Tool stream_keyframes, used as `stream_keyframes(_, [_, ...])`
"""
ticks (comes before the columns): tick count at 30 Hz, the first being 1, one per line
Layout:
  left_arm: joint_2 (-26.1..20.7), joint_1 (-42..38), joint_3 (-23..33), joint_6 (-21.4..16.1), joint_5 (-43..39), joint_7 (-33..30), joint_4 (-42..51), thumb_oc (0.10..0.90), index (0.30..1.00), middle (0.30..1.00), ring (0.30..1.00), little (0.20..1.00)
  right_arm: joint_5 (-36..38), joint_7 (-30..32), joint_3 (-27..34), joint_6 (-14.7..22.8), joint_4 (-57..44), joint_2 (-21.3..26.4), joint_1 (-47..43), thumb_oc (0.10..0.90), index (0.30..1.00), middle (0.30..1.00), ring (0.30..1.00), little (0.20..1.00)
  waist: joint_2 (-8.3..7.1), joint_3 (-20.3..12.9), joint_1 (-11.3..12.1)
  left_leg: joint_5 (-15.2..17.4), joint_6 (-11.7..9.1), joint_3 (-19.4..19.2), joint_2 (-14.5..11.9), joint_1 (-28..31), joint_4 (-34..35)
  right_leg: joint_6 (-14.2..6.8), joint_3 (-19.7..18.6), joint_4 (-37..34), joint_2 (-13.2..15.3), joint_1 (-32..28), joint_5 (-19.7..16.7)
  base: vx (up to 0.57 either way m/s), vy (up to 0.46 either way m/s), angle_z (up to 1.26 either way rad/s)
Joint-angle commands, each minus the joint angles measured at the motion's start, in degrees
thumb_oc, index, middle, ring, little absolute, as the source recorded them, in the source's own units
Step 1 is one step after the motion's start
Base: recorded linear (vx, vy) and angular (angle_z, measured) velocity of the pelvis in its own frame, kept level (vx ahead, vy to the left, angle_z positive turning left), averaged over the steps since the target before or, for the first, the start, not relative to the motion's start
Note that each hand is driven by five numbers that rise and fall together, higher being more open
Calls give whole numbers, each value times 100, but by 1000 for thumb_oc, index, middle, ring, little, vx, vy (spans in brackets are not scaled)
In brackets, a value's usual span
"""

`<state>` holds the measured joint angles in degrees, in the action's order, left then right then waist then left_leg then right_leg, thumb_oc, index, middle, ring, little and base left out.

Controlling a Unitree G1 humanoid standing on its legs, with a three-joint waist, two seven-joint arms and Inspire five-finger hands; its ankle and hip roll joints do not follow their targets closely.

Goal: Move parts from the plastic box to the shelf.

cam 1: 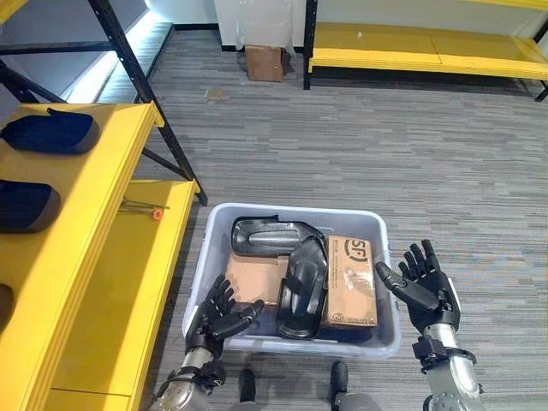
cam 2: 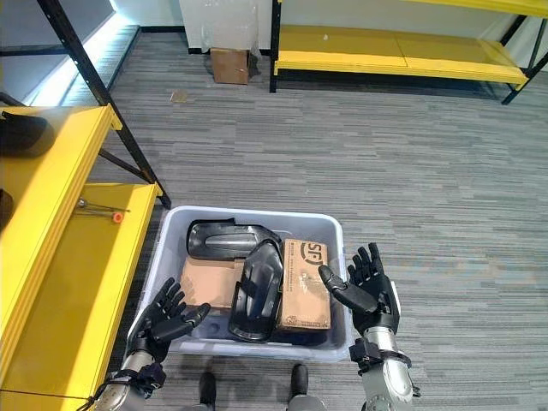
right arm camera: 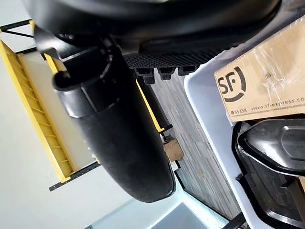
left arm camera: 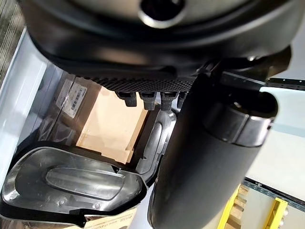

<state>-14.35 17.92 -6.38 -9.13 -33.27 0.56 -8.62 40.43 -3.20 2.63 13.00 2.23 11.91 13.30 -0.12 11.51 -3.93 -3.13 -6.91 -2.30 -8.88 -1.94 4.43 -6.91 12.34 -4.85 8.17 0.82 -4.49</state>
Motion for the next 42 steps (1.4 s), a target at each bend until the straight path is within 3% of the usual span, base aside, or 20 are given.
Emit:
stream_keyframes(1, [-201,-193,345,-434,-35,164,581,900,1000,1000,1000,1000,-493,19,421,620,-582,304,-351,900,1000,1000,1000,1000,-123,-125,84,107,-128,-187,-471,29,-224,-349,-41,656,501,155,348,0,0,0])
stream_keyframes(10, [-379,-198,320,-389,-93,393,655,900,1000,1000,1000,1000,-1836,359,747,615,-353,1321,-800,900,1000,1000,1000,1000,-172,8,176,169,-86,-157,-403,-92,-330,-400,-37,665,590,201,315,-1,1,4])
stream_keyframes(11, [-421,-190,318,-386,-103,428,667,900,1000,1000,1000,1000,-2109,359,747,592,-349,1552,-865,900,1000,1000,1000,1000,-185,27,191,180,-80,-147,-385,-126,-355,-407,-34,665,610,209,305,-29,7,4])
stream_keyframes(12, [-521,-215,307,-361,-135,519,690,900,1000,1000,1000,1000,-2804,385,657,444,-300,2094,-1057,900,1000,1000,1000,1000,-228,80,234,203,-64,-118,-351,-212,-416,-421,-35,674,650,240,283,-37,10,1])
stream_keyframes(17, [-712,-241,212,-310,-206,593,833,900,1000,1000,1000,1000,-3205,198,266,256,-384,2811,-1570,900,1000,1000,1000,1000,-303,269,345,259,-22,-50,-250,-473,-605,-445,-18,665,757,324,210,-48,21,4])
stream_keyframes(24, [-871,-291,177,-280,-184,630,945,900,1000,1000,1000,1000,-3444,-95,-194,81,-539,3120,-1948,900,1000,1000,1000,1000,-391,442,465,319,19,4,-164,-718,-793,-471,4,628,839,412,123,-30,15,8])
stream_keyframes(28, [-928,-352,155,-275,-209,553,979,900,1000,1000,1000,1000,-3634,-17,-570,-27,-455,3090,-2456,900,1000,1000,1000,1000,-443,580,546,342,46,35,-122,-859,-886,-467,-11,612,857,498,70,-48,11,6])
stream_keyframes(31, [-960,-441,61,-228,-249,467,1029,900,1000,1000,1000,1000,-3783,82,-1185,-191,-219,2764,-3205,900,1000,1000,1000,1000,-478,758,645,330,69,58,-108,-1002,-959,-448,-13,615,865,586,35,-68,10,2])
stream_keyframes(42, [-918,-554,35,-220,-288,265,1042,900,1000,1000,1000,1000,-4114,371,-1756,-406,205,1976,-4023,900,1000,1000,1000,1000,-470,940,760,364,107,67,-75,-1157,-1092,-428,-77,636,899,712,-4,-14,1,0])
